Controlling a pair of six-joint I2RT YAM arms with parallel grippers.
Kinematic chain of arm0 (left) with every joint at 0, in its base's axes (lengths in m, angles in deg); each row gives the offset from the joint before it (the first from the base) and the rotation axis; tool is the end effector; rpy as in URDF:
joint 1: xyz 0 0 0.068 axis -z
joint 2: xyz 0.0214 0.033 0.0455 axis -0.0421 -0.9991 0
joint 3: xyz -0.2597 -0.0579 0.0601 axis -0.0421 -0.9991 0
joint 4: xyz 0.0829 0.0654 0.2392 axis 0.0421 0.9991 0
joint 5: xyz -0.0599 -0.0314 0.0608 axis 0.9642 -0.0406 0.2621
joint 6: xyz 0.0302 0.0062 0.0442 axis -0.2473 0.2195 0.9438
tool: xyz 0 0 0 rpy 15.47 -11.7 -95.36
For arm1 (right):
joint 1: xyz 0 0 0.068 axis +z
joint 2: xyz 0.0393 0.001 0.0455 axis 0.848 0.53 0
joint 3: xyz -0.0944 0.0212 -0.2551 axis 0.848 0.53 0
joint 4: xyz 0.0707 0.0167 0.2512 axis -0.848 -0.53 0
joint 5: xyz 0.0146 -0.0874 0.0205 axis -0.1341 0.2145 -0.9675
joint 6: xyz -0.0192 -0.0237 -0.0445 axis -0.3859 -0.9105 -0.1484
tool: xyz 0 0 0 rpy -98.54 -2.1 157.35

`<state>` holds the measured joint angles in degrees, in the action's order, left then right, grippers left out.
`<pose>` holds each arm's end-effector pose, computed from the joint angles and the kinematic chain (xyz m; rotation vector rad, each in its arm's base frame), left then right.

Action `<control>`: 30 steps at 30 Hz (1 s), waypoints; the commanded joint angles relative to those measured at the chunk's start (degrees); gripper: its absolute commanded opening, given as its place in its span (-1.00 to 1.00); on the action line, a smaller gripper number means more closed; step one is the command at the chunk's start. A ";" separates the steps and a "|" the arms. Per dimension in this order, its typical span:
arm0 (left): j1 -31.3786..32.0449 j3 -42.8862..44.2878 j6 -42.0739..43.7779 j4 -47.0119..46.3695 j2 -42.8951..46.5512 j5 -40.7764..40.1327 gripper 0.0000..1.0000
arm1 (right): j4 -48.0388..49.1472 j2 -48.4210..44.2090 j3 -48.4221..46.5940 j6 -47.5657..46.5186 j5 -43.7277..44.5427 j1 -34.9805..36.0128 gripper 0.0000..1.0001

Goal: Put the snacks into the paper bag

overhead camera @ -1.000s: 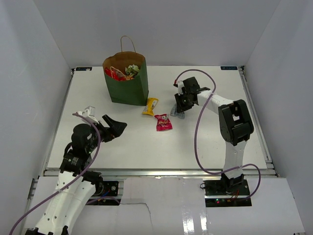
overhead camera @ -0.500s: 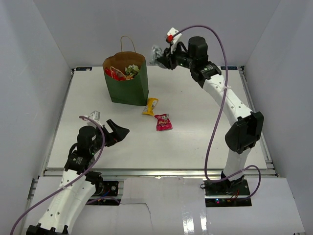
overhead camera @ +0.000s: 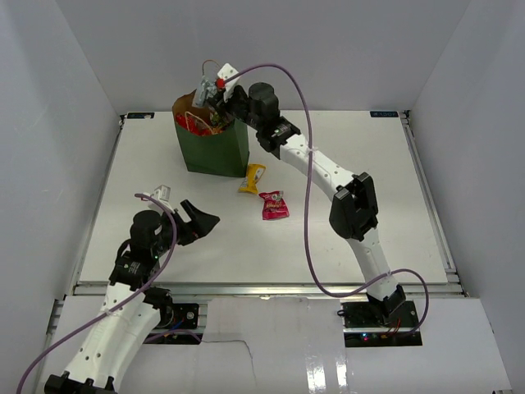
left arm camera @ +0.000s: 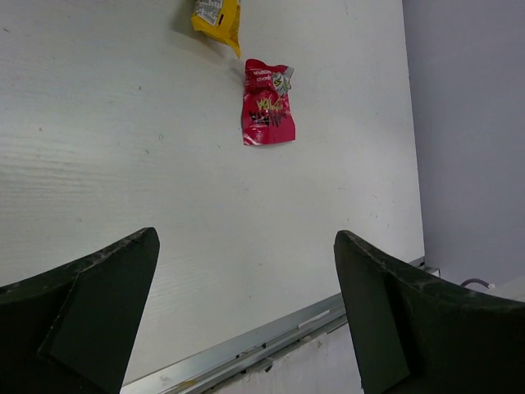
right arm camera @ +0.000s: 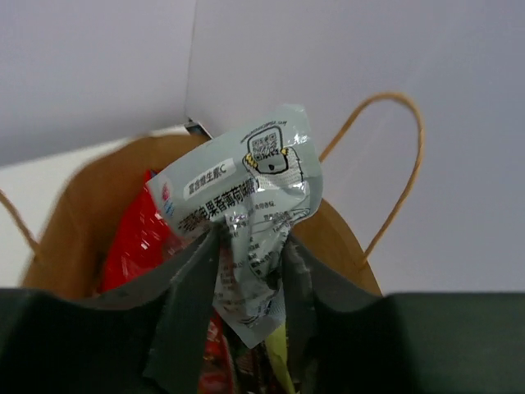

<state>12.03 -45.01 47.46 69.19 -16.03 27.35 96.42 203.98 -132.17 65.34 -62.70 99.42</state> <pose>0.1292 -0.0429 0.2422 -0.3309 2.0818 -0.8833 0.4009 0.3607 0.3941 -0.7768 1.1846 0.4900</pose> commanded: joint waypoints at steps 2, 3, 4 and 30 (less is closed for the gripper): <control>-0.02 -0.90 -0.61 -3.77 -1.13 3.60 0.96 | 5.78 -1.22 -0.98 -2.04 4.40 -0.12 -0.01; 0.06 -0.99 -0.70 -4.48 -2.18 4.30 0.93 | 5.69 -1.39 -0.89 -2.48 4.40 -0.21 0.06; 0.41 -1.08 -1.04 -5.27 -2.80 5.01 0.93 | 5.26 -1.74 -0.80 -2.48 4.23 -0.64 0.14; 30.65 43.91 -4.31 -5.99 -77.13 -32.34 0.80 | -32.98 -56.06 72.67 -12.77 -38.93 -37.47 0.82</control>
<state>42.41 -4.53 40.51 59.14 -90.04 -2.05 64.18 153.01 -59.47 55.29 -98.37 63.08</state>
